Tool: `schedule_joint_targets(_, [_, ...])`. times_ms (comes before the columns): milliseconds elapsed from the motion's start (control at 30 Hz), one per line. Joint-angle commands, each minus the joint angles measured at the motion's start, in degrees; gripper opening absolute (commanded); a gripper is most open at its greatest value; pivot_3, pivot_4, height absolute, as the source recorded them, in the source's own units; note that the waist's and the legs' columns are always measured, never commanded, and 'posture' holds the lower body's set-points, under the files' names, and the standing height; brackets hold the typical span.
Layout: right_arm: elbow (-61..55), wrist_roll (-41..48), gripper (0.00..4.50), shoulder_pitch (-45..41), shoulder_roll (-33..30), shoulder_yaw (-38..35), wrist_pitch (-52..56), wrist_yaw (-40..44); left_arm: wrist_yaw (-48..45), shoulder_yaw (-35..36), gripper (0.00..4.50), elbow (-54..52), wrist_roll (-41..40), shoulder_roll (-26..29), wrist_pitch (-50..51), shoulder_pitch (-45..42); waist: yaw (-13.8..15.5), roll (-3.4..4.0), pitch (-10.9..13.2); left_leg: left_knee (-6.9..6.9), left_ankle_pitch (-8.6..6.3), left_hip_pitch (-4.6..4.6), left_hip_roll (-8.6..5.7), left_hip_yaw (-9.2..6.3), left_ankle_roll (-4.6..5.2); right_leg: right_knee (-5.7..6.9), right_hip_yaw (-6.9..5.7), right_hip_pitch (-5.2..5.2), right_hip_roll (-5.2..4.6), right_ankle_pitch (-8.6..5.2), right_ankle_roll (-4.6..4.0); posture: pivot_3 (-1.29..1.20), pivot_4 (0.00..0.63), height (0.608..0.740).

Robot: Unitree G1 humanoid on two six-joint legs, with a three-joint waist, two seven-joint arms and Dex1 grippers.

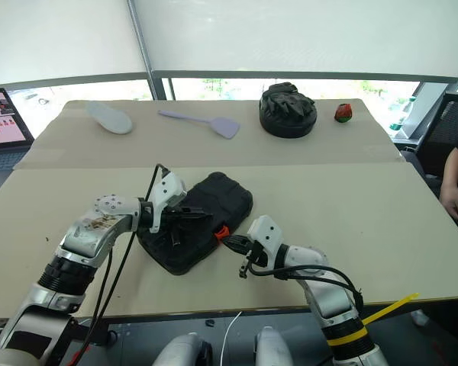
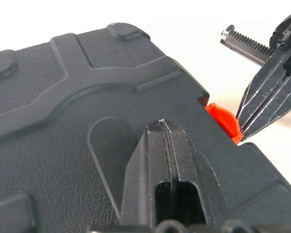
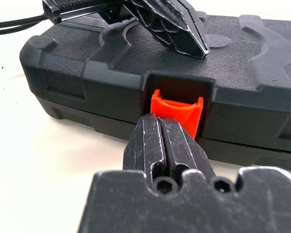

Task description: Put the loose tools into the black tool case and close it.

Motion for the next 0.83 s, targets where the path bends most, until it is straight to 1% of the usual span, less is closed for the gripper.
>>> schedule_joint_targets(33, [-5.74, 4.38, 0.0, 1.9, -4.86, -5.62, 0.45, 2.61, -2.1, 6.12, 0.26, -1.72, -4.01, 1.07, -5.19, 6.93, 0.11, 0.08, -0.02, -0.1, 0.0, -0.04, -0.02, 0.0, 0.0, -0.04, 0.01, -0.06, -0.06, 0.11, -0.2, 0.0, 0.15, 0.74])
schedule_joint_targets(100, [-6.89, 7.36, 0.61, 3.07, -7.35, -8.42, 1.7, 4.09, -1.41, 10.96, 0.69, -3.7, -5.16, 2.56, -7.71, 9.79, 0.15, 0.08, -0.01, -0.16, -0.05, -0.21, -0.02, -0.01, -0.07, -0.12, -0.01, -0.21, -0.09, 0.12, -0.26, 0.0, 0.15, 0.74])
schedule_joint_targets(133, [-7.14, 8.42, 0.8, 3.59, -8.59, -9.75, 1.67, 4.88, -1.38, 13.4, 0.99, -4.55, -5.74, 3.67, -8.71, 11.41, 0.15, 0.06, 0.0, -0.16, -0.05, -0.39, -0.02, -0.01, -0.08, -0.11, 0.0, -0.4, -0.1, 0.13, -0.28, 0.0, 0.15, 0.74])
schedule_joint_targets(233, [-6.23, 9.24, 1.84, 4.57, -11.66, -12.83, -1.28, 7.13, -1.86, 19.94, 2.08, -6.6, -6.91, 7.61, -10.59, 17.22, 0.04, 0.07, 0.01, -0.19, -0.05, -0.85, -0.03, 0.02, -0.08, -0.05, 0.04, -1.01, -0.11, 0.19, -0.37, 0.0, 0.15, 0.74])
schedule_joint_targets(267, [-5.35, 8.76, 2.18, 4.58, -12.55, -13.67, -2.85, 7.59, -1.68, 22.44, 2.47, -7.12, -7.23, 8.66, -11.19, 19.71, -0.04, 0.1, 0.04, -0.18, -0.05, -0.88, -0.03, 0.01, -0.08, -0.04, 0.01, -1.06, -0.1, 0.19, -0.38, 0.0, 0.15, 0.74])
schedule_joint_targets(300, [-4.06, 8.21, 2.44, 4.37, -13.19, -14.49, -4.52, 7.78, -1.03, 24.7, 2.72, -7.18, -6.73, 9.25, -13.04, 22.14, -0.04, 0.1, 0.08, -0.2, -0.05, -0.88, -0.02, 0.04, -0.08, -0.09, 0.02, -1.09, -0.1, 0.22, -0.41, 0.0, 0.15, 0.74])
schedule_joint_targets(333, [-1.92, 7.46, 2.92, 3.96, -13.91, -15.49, -7.32, 8.26, -0.85, 27.3, 3.22, -7.12, -6.3, 10.11, -14.54, 25.57, 0.1, 0.08, 0.1, -0.21, -0.05, -0.91, -0.02, 0.04, -0.08, -0.09, 0.0, -1.09, -0.12, 0.22, -0.41, 0.0, 0.15, 0.74])
schedule_joint_targets(400, [2.87, 6.09, 3.52, 2.94, -15.0, -16.75, -15.35, 10.33, 2.19, 30.73, 3.91, -6.26, -2.99, 10.5, -19.14, 30.55, 0.31, 0.09, 0.12, -0.19, -0.05, -0.88, -0.01, 0.05, -0.08, -0.16, -0.05, -1.04, -0.19, 0.22, -0.41, 0.0, 0.15, 0.74])
schedule_joint_targets(467, [8.47, 6.88, 4.1, 1.56, -15.69, -17.65, -22.76, 14.66, 6.28, 33.85, 4.44, -5.18, -1.55, 9.41, -21.07, 33.68, 0.46, 0.08, 0.22, -0.16, -0.05, -0.8, -0.04, 0.1, -0.08, -0.17, -0.07, -0.96, -0.32, 0.21, -0.38, 0.0, 0.15, 0.74])
schedule_joint_targets(500, [11.04, 7.42, 4.48, 1.04, -16.39, -17.59, -24.87, 17.32, 8.02, 34.8, 4.5, -4.66, -0.67, 8.6, -22.89, 34.86, 0.55, 0.07, 0.27, -0.14, -0.05, -0.81, -0.04, 0.14, -0.09, -0.2, -0.06, -0.94, -0.3, 0.2, -0.38, 0.0, 0.15, 0.74])
schedule_joint_targets(600, [17.06, 7.73, 4.48, -0.32, -17.54, -17.53, -29.73, 21.64, 10.18, 35.63, 4.5, -3.83, 0.66, 7.12, -26.26, 37.85, 1.33, -0.19, 0.53, -0.06, -0.03, -0.83, -0.04, 0.15, -0.09, -0.19, -0.14, -0.91, -0.29, 0.2, -0.36, 0.0, 0.15, 0.74])
schedule_joint_targets(667, [20.15, 8.7, 4.48, -1.6, -17.6, -18.27, -28.91, 22.06, 11.17, 36.02, 4.5, -4.18, 1.1, 5.59, -28.07, 41.22, 1.38, -0.27, 0.58, -0.06, -0.02, -0.86, -0.02, 0.14, -0.11, -0.19, -0.16, -0.93, -0.29, 0.22, -0.39, 0.0, 0.15, 0.74])
schedule_joint_targets(733, [22.68, 8.0, 4.48, -2.5, -17.6, -18.22, -30.95, 22.7, 12.35, 36.28, 4.5, -5.52, 1.55, 4.51, -29.26, 43.88, 1.29, -0.27, 0.58, -0.1, -0.03, -0.91, -0.03, 0.16, -0.11, -0.17, -0.1, -1.0, -0.47, 0.25, -0.38, 0.0, 0.15, 0.74])
schedule_joint_targets(833, [25.71, 7.17, 4.48, -3.5, -16.87, -18.23, -33.72, 22.46, 14.13, 36.81, 4.5, -7.08, 1.34, 3.96, -29.75, 44.91, 1.25, -0.29, 0.6, -0.17, -0.03, -1.0, -0.02, 0.13, -0.12, -0.17, -0.16, -1.09, -0.84, 0.25, -0.39, 0.0, 0.15, 0.74])
